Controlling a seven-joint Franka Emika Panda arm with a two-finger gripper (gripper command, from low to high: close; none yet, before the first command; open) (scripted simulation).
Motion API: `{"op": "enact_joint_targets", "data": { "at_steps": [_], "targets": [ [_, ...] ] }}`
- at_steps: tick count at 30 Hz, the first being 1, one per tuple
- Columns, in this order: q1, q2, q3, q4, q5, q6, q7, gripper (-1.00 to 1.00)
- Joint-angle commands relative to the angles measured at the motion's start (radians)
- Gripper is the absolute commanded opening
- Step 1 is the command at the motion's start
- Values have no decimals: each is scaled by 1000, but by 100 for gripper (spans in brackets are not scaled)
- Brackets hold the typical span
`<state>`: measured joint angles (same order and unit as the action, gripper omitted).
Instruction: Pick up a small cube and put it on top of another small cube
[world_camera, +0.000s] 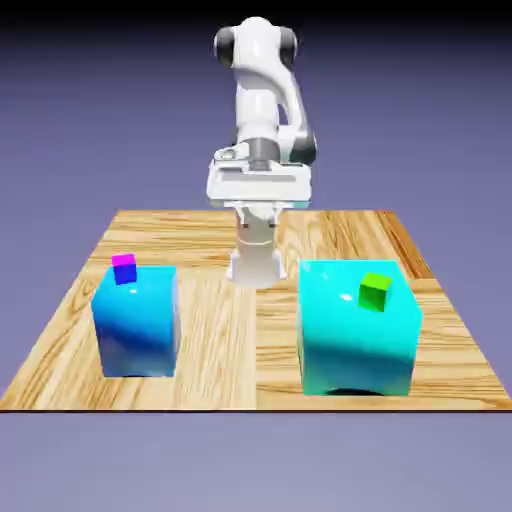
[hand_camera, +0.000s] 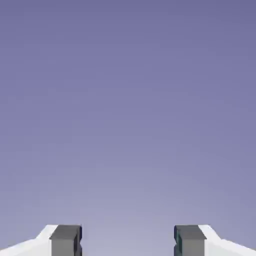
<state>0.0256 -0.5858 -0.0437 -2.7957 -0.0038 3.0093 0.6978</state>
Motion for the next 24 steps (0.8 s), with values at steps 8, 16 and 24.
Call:
{"op": "enact_joint_targets", "data": {
  "at_steps": [8,16,24],
  "targets": [
    [90,-105,-290,95,-25,-184,-287,0],
    [180,-209,-580,190,-51,-368,-574,0],
    [270,-314,-870,285,-76,-551,-861,0]
  ]
}}
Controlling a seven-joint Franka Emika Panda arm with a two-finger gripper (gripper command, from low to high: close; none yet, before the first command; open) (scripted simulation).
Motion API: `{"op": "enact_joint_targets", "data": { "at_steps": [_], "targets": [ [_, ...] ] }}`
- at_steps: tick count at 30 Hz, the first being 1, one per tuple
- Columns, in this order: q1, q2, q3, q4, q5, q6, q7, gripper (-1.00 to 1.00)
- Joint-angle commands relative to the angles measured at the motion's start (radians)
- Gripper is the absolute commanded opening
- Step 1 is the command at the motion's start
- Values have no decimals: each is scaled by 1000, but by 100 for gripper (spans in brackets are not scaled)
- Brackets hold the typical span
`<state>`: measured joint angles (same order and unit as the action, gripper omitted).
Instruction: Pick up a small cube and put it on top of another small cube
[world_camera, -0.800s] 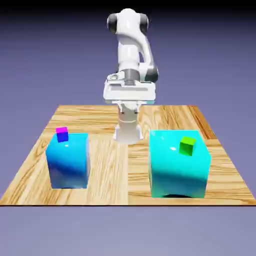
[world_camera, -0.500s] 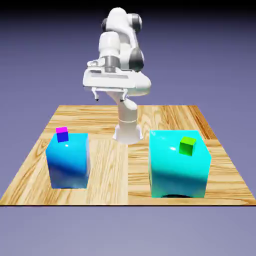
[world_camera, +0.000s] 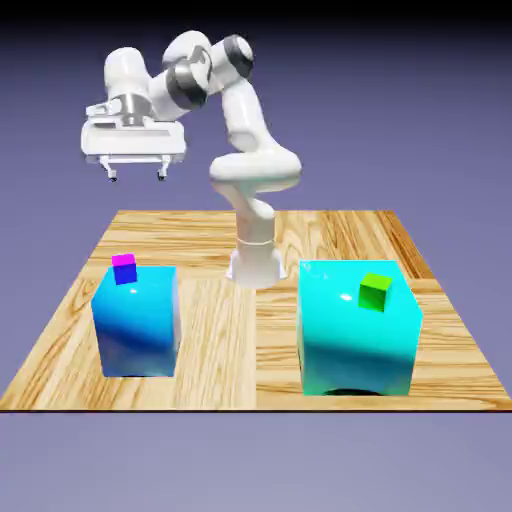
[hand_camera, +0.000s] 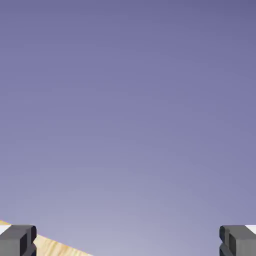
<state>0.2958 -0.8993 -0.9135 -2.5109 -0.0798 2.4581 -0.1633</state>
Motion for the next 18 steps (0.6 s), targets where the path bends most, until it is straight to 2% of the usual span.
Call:
{"op": "enact_joint_targets", "data": {
  "at_steps": [1,18],
  "targets": [
    [11,-13,-36,12,-3,-23,-36,0],
    [203,-235,-652,214,-57,-413,-646,0]
  ]
}}
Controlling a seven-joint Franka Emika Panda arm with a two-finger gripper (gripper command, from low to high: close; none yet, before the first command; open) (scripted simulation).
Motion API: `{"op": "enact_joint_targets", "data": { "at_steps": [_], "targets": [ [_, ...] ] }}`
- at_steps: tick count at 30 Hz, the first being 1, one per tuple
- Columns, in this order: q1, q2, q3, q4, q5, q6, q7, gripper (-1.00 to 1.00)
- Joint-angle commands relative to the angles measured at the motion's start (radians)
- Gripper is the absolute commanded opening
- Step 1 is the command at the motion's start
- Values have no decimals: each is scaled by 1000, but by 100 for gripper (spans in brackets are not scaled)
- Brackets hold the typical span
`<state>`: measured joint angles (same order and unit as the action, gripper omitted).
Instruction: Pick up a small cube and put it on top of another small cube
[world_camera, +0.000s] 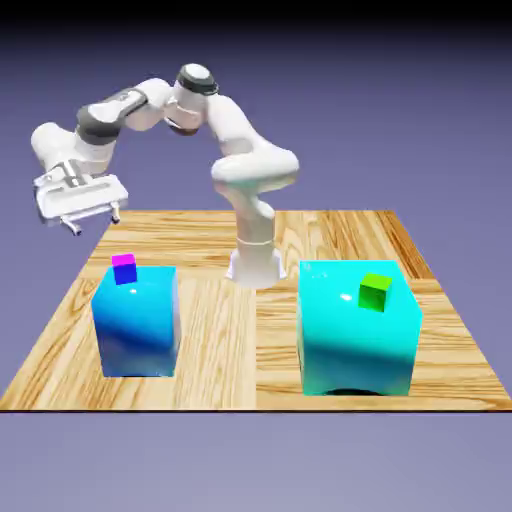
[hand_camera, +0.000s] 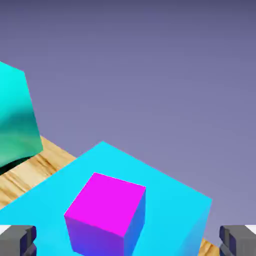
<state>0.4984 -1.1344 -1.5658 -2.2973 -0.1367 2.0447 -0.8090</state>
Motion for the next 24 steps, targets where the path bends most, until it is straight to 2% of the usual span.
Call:
{"op": "enact_joint_targets", "data": {
  "at_steps": [1,16,18,22,23,24],
  "targets": [
    [11,-13,-36,12,-3,-23,-36,0],
    [180,-209,-580,190,-51,-368,-574,0],
    [184,-213,-592,194,-52,-375,-586,0],
    [199,-246,-645,97,-94,-245,-592,0],
    [199,-246,-645,97,-94,-245,-592,-100],
    [199,-246,-645,97,-94,-245,-592,-100]
  ]
}}
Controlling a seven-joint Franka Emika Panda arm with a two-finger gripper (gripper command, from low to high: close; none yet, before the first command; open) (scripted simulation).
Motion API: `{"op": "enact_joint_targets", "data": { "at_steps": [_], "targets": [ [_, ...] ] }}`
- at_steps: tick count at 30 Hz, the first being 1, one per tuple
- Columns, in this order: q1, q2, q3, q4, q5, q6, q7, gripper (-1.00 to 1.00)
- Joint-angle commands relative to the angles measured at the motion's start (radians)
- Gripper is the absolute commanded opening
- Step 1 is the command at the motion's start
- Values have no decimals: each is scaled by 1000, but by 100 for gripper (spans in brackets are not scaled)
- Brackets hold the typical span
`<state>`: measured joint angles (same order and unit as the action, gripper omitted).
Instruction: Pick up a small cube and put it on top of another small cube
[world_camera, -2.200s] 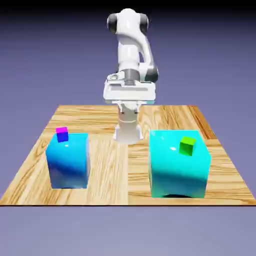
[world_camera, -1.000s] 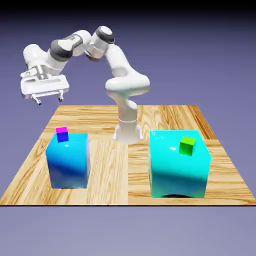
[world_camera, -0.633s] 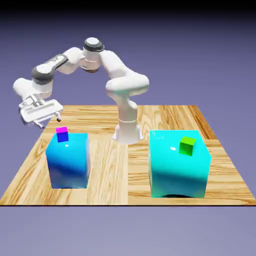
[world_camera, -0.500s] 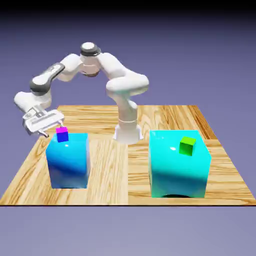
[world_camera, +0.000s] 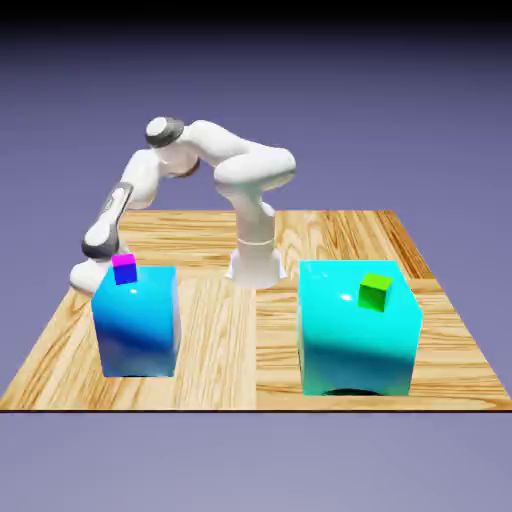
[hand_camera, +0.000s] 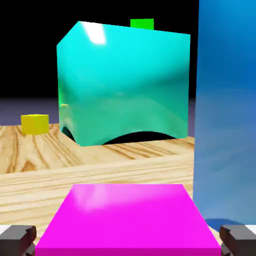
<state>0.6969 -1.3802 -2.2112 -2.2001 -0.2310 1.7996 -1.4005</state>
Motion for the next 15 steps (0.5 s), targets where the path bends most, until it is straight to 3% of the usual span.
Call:
{"op": "enact_joint_targets", "data": {
  "at_steps": [1,3,15],
  "targets": [
    [-5,11,18,32,15,-43,2,-100],
    [-15,32,53,96,43,-130,6,-100],
    [-97,120,488,45,201,-41,96,-100]
  ]
}}
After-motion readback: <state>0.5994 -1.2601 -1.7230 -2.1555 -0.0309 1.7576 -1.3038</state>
